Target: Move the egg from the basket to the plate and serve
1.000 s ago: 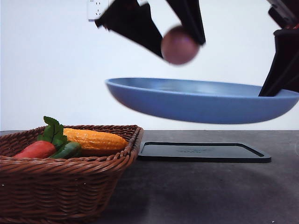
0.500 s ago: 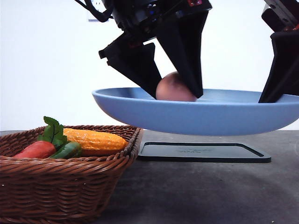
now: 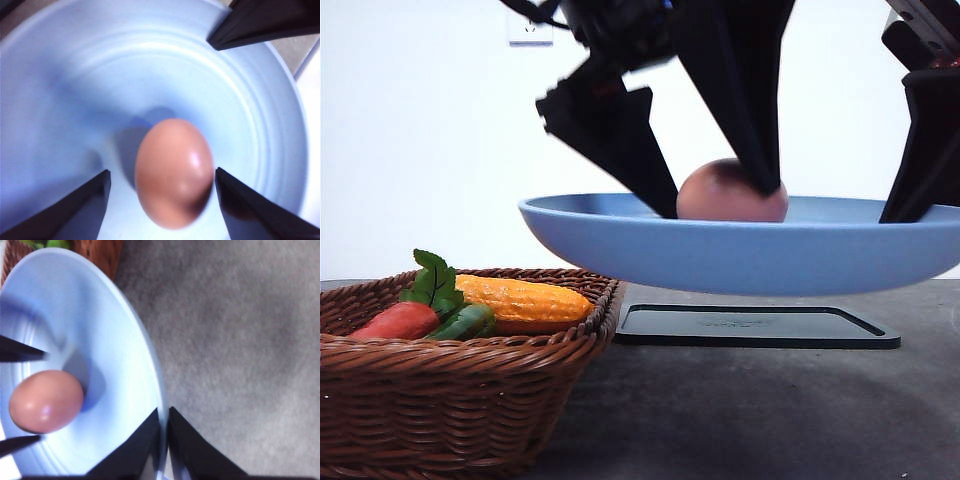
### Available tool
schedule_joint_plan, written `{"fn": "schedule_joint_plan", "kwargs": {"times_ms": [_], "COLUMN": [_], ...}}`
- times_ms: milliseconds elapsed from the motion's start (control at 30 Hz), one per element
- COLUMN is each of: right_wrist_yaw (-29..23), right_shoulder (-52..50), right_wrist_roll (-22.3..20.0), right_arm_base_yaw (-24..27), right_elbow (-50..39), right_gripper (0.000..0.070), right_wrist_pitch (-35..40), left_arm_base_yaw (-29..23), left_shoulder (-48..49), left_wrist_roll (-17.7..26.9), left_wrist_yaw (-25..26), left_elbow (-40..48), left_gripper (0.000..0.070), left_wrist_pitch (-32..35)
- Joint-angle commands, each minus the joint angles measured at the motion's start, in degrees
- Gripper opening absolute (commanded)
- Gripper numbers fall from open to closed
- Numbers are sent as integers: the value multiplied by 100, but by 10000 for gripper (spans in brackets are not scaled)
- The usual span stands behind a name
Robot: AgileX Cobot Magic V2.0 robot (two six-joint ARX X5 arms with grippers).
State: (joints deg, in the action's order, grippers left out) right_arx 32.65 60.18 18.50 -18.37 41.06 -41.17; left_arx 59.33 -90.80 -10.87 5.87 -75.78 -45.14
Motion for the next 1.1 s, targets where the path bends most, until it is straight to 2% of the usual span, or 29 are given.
{"fn": "schedule_joint_plan", "kwargs": {"times_ms": [0,133,233,367,500,567,767,1067], "right_wrist_yaw": [17,11,28,107,574,631,606,277], "right_shoulder": [46,90,260,661,1148,1397,2158,3591], "right_wrist_roll": [60,63,50,-152,-425,-517,-724,-726], "right_arm_base_yaw": [-25,-7,104,466,937,1146,1573,1703], "right_elbow": [105,105,107,107,124,210,931,2706], "right_gripper": [0,0,0,0,0,0,0,0], "right_wrist_pitch": [42,46,49,49,167,199,197,184], "left_arm_base_yaw": [66,63,35,-110,-324,-451,-840,-1335], "left_shoulder": [-47,0,119,387,699,877,1540,2515], "left_wrist_roll": [104,329,447,561,609,618,613,609], "left_wrist_yaw": [8,-61,-312,-524,-817,-1010,-1479,-1521], "left_elbow": [-376,-904,-1121,-1155,-1155,-1155,-1155,-1155], "left_gripper": [431,428,426,426,426,426,426,426], "left_wrist_pitch": [-121,-584,-787,-1096,-1577,-1772,-2051,-2107]}}
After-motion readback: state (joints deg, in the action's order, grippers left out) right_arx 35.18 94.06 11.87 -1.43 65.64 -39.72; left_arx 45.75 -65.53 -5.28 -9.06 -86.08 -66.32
